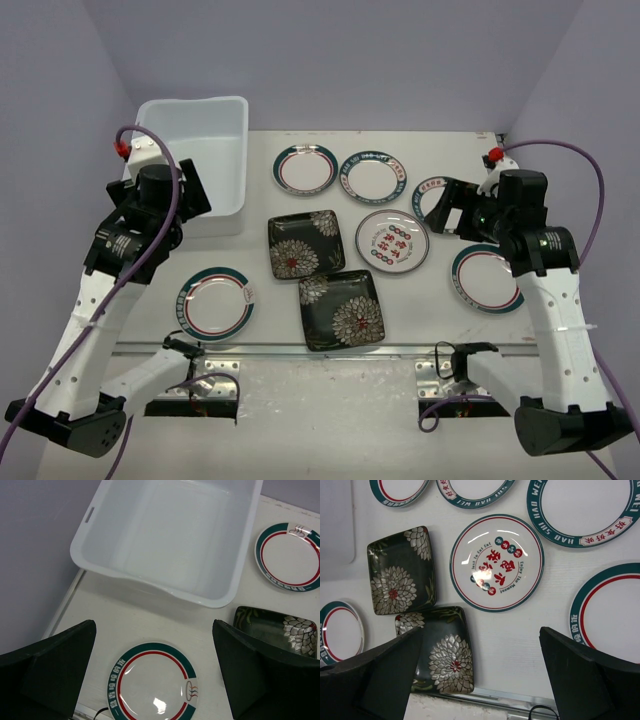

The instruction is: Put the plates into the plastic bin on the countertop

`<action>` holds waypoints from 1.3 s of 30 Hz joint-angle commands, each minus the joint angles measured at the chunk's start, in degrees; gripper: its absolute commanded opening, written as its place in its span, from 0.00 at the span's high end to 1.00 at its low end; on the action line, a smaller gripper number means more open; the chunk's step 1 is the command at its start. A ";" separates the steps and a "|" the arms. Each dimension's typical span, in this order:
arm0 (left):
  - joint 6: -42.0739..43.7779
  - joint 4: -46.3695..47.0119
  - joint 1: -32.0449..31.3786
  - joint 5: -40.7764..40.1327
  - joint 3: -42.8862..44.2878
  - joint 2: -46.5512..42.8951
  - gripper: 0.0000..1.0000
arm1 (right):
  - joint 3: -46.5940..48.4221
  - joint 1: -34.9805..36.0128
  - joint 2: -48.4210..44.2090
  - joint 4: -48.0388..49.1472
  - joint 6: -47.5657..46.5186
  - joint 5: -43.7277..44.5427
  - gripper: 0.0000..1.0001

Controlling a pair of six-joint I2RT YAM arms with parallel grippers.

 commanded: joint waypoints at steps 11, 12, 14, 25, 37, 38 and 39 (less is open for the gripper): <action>-0.90 0.57 -0.54 4.13 2.37 -1.35 0.00 | -11.99 0.79 -0.88 10.25 2.16 -19.39 0.01; -0.94 0.45 -0.54 4.48 2.41 -1.28 0.00 | -15.23 2.03 -0.66 13.05 4.20 -22.22 0.01; -1.29 0.31 -0.54 6.30 2.14 -1.26 0.00 | -24.10 8.76 -0.43 19.15 9.73 -20.42 0.01; -2.13 0.19 -0.54 22.69 -1.83 -3.21 0.00 | -44.31 18.57 11.35 44.84 15.20 -18.13 0.07; -2.23 2.36 -1.30 36.50 -8.31 -4.89 0.00 | -53.39 18.16 27.50 64.35 15.48 -21.97 0.58; -2.22 2.26 -1.47 36.63 -8.04 -4.60 0.00 | -53.42 17.85 29.56 65.07 15.62 -22.06 0.64; -2.17 2.15 -1.68 36.74 -7.78 -4.34 0.00 | -53.38 17.42 31.19 65.73 15.84 -22.26 0.71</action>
